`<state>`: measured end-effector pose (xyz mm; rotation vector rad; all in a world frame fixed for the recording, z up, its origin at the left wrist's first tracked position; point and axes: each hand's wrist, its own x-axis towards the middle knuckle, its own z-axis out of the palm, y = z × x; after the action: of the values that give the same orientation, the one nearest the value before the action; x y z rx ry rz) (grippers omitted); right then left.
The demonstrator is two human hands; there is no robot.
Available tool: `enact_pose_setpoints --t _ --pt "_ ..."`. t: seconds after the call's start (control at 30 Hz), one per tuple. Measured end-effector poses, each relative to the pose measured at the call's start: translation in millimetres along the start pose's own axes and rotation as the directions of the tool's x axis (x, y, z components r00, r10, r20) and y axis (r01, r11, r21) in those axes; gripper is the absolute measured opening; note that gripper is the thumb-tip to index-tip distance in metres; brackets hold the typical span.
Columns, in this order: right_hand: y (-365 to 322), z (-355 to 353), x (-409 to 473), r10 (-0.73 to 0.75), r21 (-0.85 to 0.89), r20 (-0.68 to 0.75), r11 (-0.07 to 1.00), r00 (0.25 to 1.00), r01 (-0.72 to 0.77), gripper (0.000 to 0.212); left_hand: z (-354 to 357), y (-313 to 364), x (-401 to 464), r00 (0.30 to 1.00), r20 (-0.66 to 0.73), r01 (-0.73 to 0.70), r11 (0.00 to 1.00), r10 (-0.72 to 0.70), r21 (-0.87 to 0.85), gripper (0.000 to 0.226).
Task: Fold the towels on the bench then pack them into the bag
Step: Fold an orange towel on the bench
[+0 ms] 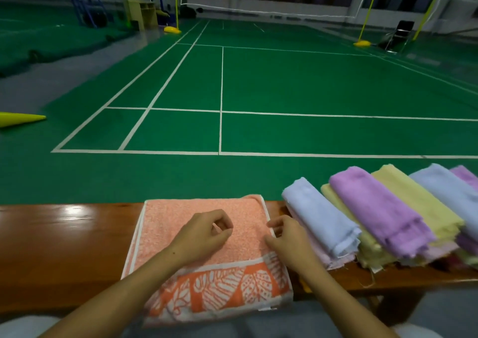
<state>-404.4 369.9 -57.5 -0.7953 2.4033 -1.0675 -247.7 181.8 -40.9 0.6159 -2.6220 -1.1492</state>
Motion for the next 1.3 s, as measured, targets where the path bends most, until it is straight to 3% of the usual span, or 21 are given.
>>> enact_pose_setpoints --t 0.07,0.2,0.3,0.4,0.53,0.73,0.8,0.9,1.0,1.1,1.3 --pt "-1 5 0 -0.077 0.02 -0.037 0.997 0.996 0.078 0.025 14 8 6 0.994 0.088 -0.066 0.994 0.058 0.086 0.019" --pt "-14 21 -9 -0.219 -0.037 0.081 0.974 0.972 0.222 0.033 19 13 27 0.952 0.256 -0.247 0.919 0.17 0.306 0.061" --pt "-13 23 -11 -0.264 -0.074 0.145 0.958 0.954 0.276 0.037 12 10 40 0.918 0.364 -0.303 0.868 0.156 0.393 0.05" --pt "-8 10 -16 -0.236 0.047 0.213 0.972 0.948 0.231 0.034 9 8 45 0.93 0.331 -0.299 0.855 0.161 0.424 0.029" --pt "7 -16 -27 -0.143 0.043 0.327 0.99 0.934 0.136 0.027 6 -1 45 0.962 0.239 -0.213 0.911 0.132 0.352 0.02" --pt "20 -39 -37 -0.123 0.147 0.405 0.987 0.906 0.068 0.02 -5 -5 34 0.976 0.191 -0.107 0.994 0.102 0.02 0.009" --pt "19 -44 -35 -0.14 0.157 0.388 0.984 0.911 0.084 0.019 -8 -2 31 0.976 0.191 -0.084 0.992 0.101 -0.096 0.01" --pt "18 -40 -23 -0.188 0.042 0.251 0.982 0.95 0.183 0.012 -12 1 25 0.966 0.219 -0.093 0.976 0.136 -0.195 0.022" --pt "14 -28 -4 -0.249 0.044 0.098 0.968 0.963 0.246 0.006 -15 5 19 0.946 0.283 -0.087 0.964 0.159 -0.251 0.029" --pt "5 -18 18 -0.311 0.108 0.034 0.946 0.95 0.306 0.009 -18 8 13 0.922 0.345 -0.088 0.963 0.176 -0.256 0.031" --pt "-21 -10 44 -0.374 0.085 0.202 0.927 0.905 0.364 0.014 -17 5 10 0.909 0.378 -0.131 0.982 0.174 -0.138 0.033"
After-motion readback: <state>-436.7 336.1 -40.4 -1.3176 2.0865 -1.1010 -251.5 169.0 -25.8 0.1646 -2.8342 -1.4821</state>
